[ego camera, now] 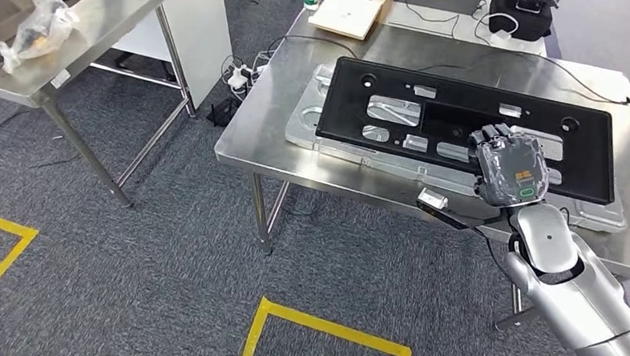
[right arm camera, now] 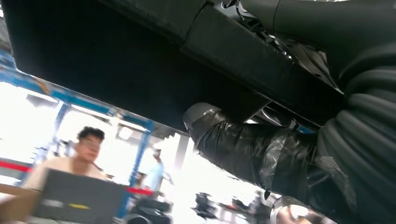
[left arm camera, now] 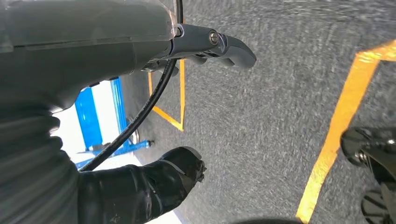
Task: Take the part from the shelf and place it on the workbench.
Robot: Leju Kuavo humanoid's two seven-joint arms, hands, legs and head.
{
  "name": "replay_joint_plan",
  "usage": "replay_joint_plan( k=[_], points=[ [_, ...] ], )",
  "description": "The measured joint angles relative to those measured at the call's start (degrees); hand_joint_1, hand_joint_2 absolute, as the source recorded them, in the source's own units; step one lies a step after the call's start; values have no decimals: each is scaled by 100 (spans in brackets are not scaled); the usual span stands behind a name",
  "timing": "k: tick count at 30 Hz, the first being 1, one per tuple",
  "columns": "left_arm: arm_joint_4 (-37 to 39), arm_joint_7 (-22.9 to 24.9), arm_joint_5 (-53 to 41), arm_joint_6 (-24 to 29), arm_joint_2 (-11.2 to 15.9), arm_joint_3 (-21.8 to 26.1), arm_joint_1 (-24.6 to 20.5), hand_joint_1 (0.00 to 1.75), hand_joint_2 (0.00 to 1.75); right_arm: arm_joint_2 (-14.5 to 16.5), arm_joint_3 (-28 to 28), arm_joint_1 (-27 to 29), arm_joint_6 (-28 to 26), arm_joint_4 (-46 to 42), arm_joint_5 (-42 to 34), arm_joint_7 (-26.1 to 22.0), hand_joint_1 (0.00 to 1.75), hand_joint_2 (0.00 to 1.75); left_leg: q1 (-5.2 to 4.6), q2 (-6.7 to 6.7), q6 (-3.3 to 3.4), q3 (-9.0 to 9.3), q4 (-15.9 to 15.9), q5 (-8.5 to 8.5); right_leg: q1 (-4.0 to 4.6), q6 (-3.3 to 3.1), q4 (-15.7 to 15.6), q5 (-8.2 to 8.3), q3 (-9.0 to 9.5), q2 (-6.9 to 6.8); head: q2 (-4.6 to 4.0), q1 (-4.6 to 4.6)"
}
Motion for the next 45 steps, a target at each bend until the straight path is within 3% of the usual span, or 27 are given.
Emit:
replay_joint_plan(
  k=[1, 3, 4, 6, 7, 8, 9, 11, 13, 16, 28, 32, 34, 36, 38, 39, 41, 42, 44, 45],
  points=[
    [-1, 0, -9, -11, 5, -19, -10, 0, 175, -1, 13, -138, 21, 170, -21, 1, 175, 175, 6, -27, -32, 3, 26, -29, -17, -28, -16, 10, 3, 42, 0, -1],
    [0, -2, -22, -33, 17, -46, -21, 0, 175, 2, 60, -512, 62, 588, -36, -11, 175, 175, 24, -261, -84, -116, 320, -224, -57, -105, -45, 34, 7, 113, -1, -4],
    [0, -6, -26, -43, 23, -56, -18, 0, 175, 14, 98, -716, 73, 808, -23, -21, 175, 175, 38, -413, -100, -267, 632, -392, -68, -135, -49, 40, 6, 139, -1, -6],
    [1, -16, -30, -57, 28, -78, -12, 0, 175, 67, 222, -1117, 83, 1264, 15, -41, 175, 175, 47, -536, -113, -664, 1383, -700, -61, -169, -41, 38, -3, 201, -1, -7],
    [1, -21, -31, -60, 33, -93, -11, 0, 175, 106, 293, -1289, 84, 1483, 30, -50, 175, 175, 47, -544, -117, -805, 1612, -728, -56, -173, -33, 34, -4, 233, -1, -7],
    [1, -26, -32, -62, 37, -111, -10, 0, 175, 146, 359, -1438, 83, 1673, 42, -56, 175, 175, 47, -546, -116, -855, 1638, -641, -51, -172, -20, 26, -2, 263, -1, -7],
    [1, -33, -32, -63, 43, -130, -10, 0, 175, 188, 425, -1558, 81, 1839, 54, -61, 175, 175, 47, -547, -106, -798, 1438, -451, -48, -168, -4, 15, 2, 290, -1, -8],
    [1, -44, -33, -64, 51, -162, -9, 0, 175, 261, 539, -1732, 80, 2076, 76, -63, 175, 175, 46, -563, -61, -509, 689, -15, -44, -142, 35, -20, 6, 327, -1, -7],
    [1, -52, -34, -64, 57, -181, -10, 0, 175, 329, 656, -1880, 93, 2282, 89, -51, 175, 175, 46, -581, -40, -325, 200, 178, -18, -109, 84, -47, -20, 345, -1, -4],
    [1, -45, -32, -63, 57, -189, -20, 0, 175, 409, 816, -2061, 115, 2547, 80, -41, 175, 175, 34, -598, -69, -318, 121, 195, -2, -113, 101, -51, -50, 341, 0, -5],
    [1, -26, -21, -64, 61, -189, -10, 0, 175, 610, 1214, -2372, 110, 3005, -14, -40, 175, 175, 21, -617, -22, -325, 128, 183, -11, -57, 36, -26, -18, 320, -1, -5],
    [1, -39, -18, -80, 66, -189, -14, 0, 175, 647, 1285, -2367, 111, 3004, -25, -39, 175, 175, 32, -597, 104, -245, 0, 229, -27, 76, -57, -3, 24, 324, 0, -7],
    [1, -46, -16, -85, 58, -189, -15, 0, 175, 650, 1307, -2374, 112, 2997, -27, -34, 175, 175, 86, -570, 151, -144, -175, 305, -19, 96, 190, -162, -83, 313, 0, -4],
    [1, -50, -15, -89, 54, -189, -14, 0, 175, 654, 1319, -2368, 114, 2999, -30, -28, 175, 175, 103, -554, 160, -108, -227, 315, -61, 136, 877, -486, -426, 303, -1, -3],
    [1, -53, -13, -93, 52, -189, -9, 0, 175, 657, 1337, -2329, 116, 3001, -32, -26, 175, 175, 133, -552, 120, -95, -217, 284, -131, 208, 1403, -605, -720, 296, -1, -4],
    [1, -56, -13, -94, 51, -189, -6, 0, 175, 657, 1349, -2309, 117, 3002, -33, -26, 175, 175, 162, -552, 78, -85, -194, 256, -174, 251, 1361, -498, -718, 288, -1, -4],
    [1, -67, -11, -96, 54, -189, 0, 0, 175, 658, 1365, -2285, 120, 3002, -36, -26, 175, 175, 240, -552, -41, -68, -92, 163, -265, 370, 728, -124, -423, 246, -1, -3],
    [-1, -70, -11, -96, 68, -188, 1, 0, 175, 664, 1371, -2287, 122, 3006, -39, -24, 175, 175, 257, -555, -115, -74, -24, 107, -276, 418, 405, -15, -257, 231, -1, 2],
    [0, -76, -10, -97, 86, -187, 1, 0, 175, 676, 1384, -2280, 131, 3014, -46, -19, 175, 175, 253, -560, -231, -88, 63, 28, -260, 358, 132, -18, -110, 238, -1, 6],
    [1, -77, -10, -99, 90, -187, 0, 0, 175, 683, 1393, -2267, 134, 3018, -49, -17, 175, 175, 242, -562, -268, -82, 67, 14, -236, 271, 154, -57, -115, 258, -1, 6]
  ],
)
